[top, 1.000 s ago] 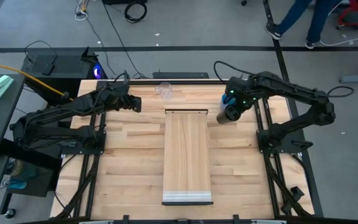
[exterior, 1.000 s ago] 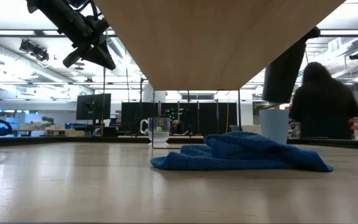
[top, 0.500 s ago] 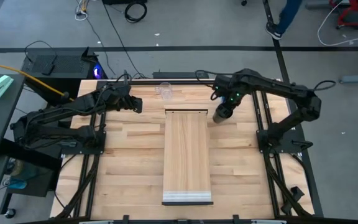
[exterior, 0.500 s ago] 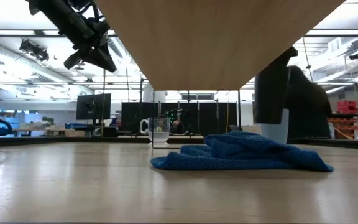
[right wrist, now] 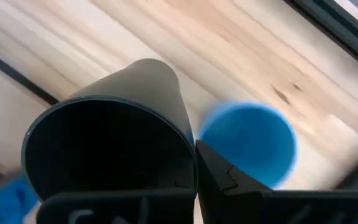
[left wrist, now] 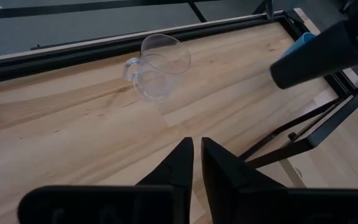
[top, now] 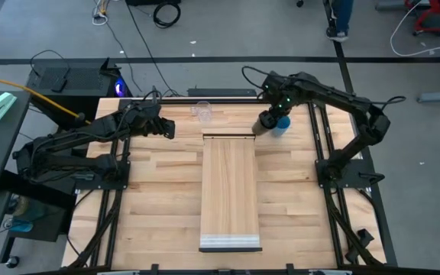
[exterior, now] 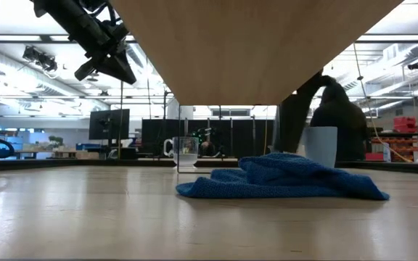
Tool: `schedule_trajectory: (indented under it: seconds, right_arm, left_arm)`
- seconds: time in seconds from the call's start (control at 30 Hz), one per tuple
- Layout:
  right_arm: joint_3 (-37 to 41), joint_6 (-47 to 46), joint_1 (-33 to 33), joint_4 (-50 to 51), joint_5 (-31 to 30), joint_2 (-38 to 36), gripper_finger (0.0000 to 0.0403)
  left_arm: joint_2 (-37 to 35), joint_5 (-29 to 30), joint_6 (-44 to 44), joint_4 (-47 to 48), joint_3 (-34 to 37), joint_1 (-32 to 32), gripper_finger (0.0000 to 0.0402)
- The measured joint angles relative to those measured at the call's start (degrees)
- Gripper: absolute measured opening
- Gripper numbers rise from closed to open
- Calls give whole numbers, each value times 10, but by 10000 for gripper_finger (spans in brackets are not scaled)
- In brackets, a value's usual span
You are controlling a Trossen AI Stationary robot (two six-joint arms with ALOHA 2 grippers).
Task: Stack small to large cups/mugs on shelf
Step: Move the black cup to the right of the shelf
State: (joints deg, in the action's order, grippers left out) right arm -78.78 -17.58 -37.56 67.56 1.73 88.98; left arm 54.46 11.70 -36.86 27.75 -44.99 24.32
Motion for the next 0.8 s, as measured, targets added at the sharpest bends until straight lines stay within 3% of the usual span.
schedule_trajectory:
  seconds: [0.27, 0.53, 0.8]
  right_arm:
    - [-114, 13, -11, -4, 9, 80, 3]
    - [-278, 63, -12, 111, -4, 193, 3]
    - [-307, 84, -14, 144, -4, 220, 3]
  left_arm:
    - [0, 0, -3, 0, 0, 0, 32]
    - [0, 0, -11, 0, 0, 0, 40]
    - [0, 0, -10, 0, 0, 0, 32]
